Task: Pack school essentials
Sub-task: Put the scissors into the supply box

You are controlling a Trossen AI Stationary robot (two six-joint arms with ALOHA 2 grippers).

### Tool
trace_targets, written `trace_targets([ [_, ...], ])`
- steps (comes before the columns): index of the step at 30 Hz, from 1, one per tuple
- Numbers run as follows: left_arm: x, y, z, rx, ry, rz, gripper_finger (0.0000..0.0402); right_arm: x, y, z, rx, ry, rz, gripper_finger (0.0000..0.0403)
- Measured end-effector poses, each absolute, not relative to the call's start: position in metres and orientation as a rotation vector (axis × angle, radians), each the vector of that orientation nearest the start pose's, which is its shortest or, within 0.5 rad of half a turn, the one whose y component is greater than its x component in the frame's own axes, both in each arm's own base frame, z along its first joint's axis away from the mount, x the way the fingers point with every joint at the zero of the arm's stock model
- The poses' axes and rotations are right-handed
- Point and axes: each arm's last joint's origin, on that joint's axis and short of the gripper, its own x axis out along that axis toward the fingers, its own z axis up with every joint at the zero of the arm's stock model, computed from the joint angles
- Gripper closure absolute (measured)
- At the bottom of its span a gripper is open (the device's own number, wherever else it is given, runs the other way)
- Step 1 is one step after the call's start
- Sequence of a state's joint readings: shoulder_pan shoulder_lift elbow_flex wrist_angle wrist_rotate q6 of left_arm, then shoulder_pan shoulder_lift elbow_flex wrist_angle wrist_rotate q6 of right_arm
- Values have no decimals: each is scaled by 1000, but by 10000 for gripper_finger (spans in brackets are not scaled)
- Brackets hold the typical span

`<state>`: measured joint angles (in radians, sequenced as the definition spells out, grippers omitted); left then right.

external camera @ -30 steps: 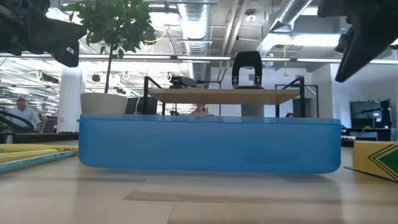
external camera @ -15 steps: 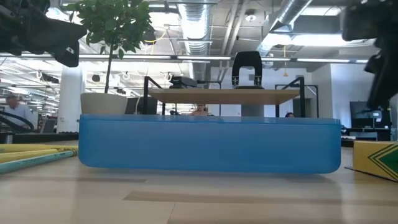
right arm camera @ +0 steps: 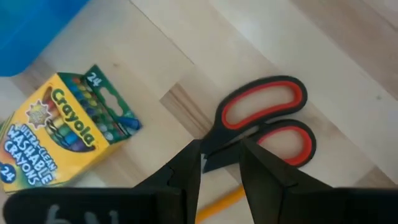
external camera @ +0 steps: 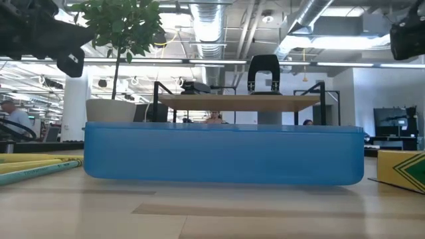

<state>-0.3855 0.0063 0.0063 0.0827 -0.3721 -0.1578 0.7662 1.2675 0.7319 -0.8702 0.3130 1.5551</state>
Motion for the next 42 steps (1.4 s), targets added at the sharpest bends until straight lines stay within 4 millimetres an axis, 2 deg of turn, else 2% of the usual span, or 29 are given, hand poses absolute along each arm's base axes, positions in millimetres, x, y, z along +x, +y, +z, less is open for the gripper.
trace_targets([
  [4,92,-24,173,-260,-86,35,401,148,129,188,612,1139,-597,274],
  [11,92,-22,175,-274,-107,107,401,150,125,187,674,1230,-613,274],
  [20,92,-22,177,-285,-132,103,401,153,120,187,702,1269,-634,274],
  [27,92,-24,178,-283,-129,53,401,154,126,204,699,1266,-635,274],
  [33,92,-24,178,-257,-129,54,401,154,130,200,778,1236,-638,273],
  [37,92,-24,178,-258,-129,53,401,149,131,197,797,1237,-675,248],
  [42,92,-24,178,-258,-129,53,401,145,135,192,836,1230,-707,187],
])
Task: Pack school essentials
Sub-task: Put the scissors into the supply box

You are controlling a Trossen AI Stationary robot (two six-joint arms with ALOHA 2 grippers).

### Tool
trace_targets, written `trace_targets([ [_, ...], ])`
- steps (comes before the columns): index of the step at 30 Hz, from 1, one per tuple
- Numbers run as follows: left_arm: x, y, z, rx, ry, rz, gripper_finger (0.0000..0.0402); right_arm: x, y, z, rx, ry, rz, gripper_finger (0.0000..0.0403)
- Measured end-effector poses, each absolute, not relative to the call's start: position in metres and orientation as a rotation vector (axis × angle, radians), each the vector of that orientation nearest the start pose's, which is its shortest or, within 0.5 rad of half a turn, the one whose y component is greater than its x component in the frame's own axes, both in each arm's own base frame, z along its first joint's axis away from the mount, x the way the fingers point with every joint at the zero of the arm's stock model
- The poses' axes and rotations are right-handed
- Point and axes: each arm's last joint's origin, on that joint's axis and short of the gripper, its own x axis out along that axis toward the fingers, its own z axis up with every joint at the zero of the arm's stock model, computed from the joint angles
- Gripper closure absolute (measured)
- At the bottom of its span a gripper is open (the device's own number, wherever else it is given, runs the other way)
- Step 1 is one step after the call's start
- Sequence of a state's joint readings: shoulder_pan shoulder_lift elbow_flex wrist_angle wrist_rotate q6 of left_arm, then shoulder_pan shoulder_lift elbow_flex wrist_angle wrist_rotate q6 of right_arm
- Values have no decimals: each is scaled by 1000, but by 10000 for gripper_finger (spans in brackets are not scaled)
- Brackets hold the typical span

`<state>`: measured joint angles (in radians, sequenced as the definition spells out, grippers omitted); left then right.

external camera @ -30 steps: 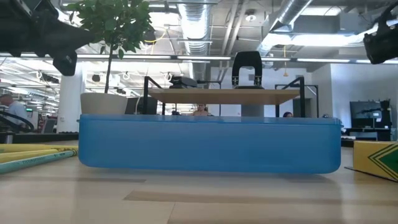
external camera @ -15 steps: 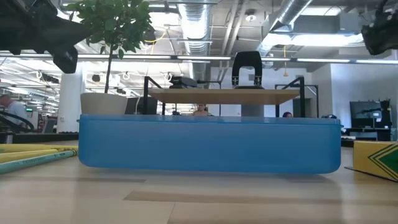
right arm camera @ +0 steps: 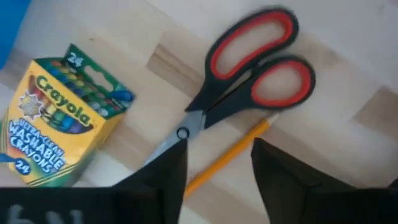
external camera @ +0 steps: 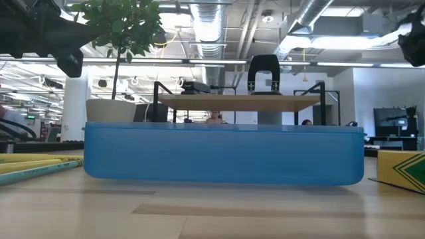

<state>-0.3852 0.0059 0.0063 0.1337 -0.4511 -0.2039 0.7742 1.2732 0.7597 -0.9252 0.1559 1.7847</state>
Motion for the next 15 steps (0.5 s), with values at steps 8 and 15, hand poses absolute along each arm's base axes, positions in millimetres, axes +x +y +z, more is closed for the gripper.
trace_targets([
  [8,92,-24,178,-258,-129,53,401,152,136,181,873,1212,-812,138],
  [15,92,-24,178,-259,-129,53,401,170,141,168,924,1189,-809,138],
])
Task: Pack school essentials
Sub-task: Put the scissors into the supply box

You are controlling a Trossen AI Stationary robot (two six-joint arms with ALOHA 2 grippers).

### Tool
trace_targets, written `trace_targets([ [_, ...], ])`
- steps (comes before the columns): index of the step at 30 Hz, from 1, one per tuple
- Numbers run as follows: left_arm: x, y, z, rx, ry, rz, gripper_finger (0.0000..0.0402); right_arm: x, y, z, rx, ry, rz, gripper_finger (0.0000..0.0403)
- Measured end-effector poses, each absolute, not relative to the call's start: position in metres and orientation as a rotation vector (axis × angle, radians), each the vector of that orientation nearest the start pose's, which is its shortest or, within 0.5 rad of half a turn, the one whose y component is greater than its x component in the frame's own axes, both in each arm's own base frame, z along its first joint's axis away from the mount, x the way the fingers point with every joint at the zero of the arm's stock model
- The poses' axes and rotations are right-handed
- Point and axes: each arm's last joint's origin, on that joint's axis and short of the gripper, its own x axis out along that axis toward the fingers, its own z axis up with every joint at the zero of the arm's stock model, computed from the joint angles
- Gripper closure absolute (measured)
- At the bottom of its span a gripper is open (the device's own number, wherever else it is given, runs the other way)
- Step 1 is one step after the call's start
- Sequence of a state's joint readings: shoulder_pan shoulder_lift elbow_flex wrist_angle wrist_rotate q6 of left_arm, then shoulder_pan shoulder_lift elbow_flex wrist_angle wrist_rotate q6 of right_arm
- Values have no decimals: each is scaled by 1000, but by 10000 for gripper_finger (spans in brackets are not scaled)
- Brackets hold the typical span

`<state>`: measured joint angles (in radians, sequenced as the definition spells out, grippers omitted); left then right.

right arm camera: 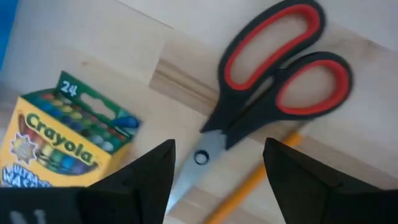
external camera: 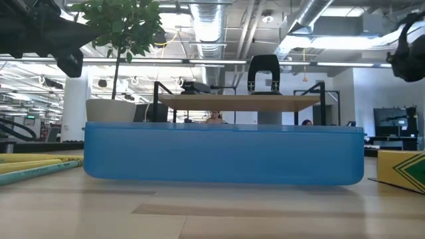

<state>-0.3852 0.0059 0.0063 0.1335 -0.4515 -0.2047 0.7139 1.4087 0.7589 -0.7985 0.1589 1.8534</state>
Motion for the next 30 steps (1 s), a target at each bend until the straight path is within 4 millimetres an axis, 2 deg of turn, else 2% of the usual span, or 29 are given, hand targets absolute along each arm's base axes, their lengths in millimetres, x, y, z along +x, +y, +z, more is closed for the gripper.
trace_targets([
  [9,92,-24,178,-259,-129,53,401,178,141,150,917,1279,-867,137],
  [25,92,-24,177,-260,-127,53,401,191,139,132,871,1300,-895,138],
  [30,92,-24,178,-260,-127,54,401,192,136,133,854,1304,-884,163],
])
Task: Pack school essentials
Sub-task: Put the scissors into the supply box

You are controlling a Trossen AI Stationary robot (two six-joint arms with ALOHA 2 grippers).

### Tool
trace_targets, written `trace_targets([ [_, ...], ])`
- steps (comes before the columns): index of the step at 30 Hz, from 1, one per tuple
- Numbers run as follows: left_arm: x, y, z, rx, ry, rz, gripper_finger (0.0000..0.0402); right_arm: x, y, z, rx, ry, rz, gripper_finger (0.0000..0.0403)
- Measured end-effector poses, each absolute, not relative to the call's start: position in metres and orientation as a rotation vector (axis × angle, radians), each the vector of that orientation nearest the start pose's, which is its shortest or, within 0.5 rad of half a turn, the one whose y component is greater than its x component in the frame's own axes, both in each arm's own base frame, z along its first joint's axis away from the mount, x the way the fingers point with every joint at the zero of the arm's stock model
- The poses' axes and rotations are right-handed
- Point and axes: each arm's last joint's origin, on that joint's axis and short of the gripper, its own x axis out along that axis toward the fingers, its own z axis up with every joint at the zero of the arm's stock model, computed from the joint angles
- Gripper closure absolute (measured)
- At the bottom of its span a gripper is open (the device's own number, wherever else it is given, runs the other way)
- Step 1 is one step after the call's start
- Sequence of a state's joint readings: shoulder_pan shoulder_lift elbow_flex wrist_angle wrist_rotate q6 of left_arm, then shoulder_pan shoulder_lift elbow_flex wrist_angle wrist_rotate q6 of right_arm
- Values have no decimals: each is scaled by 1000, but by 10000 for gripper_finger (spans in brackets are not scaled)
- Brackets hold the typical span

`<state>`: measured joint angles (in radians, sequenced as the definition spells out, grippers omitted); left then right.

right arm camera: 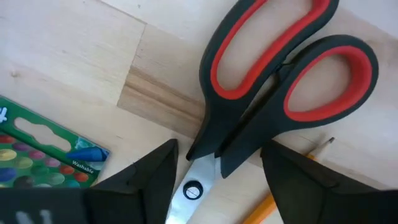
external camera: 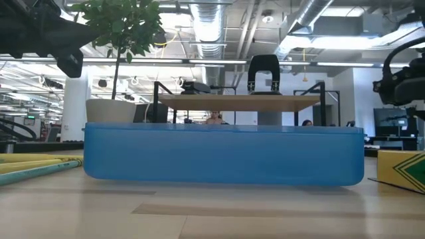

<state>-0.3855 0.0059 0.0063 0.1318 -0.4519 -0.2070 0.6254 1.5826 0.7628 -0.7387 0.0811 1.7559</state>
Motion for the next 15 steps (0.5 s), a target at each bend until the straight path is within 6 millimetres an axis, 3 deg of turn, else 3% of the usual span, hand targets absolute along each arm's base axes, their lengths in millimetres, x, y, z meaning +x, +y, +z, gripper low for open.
trace_targets([
  [10,92,-24,178,-260,-127,54,401,191,132,137,828,1273,-875,289],
  [15,92,-24,178,-260,-127,54,401,191,132,138,820,1267,-869,315],
])
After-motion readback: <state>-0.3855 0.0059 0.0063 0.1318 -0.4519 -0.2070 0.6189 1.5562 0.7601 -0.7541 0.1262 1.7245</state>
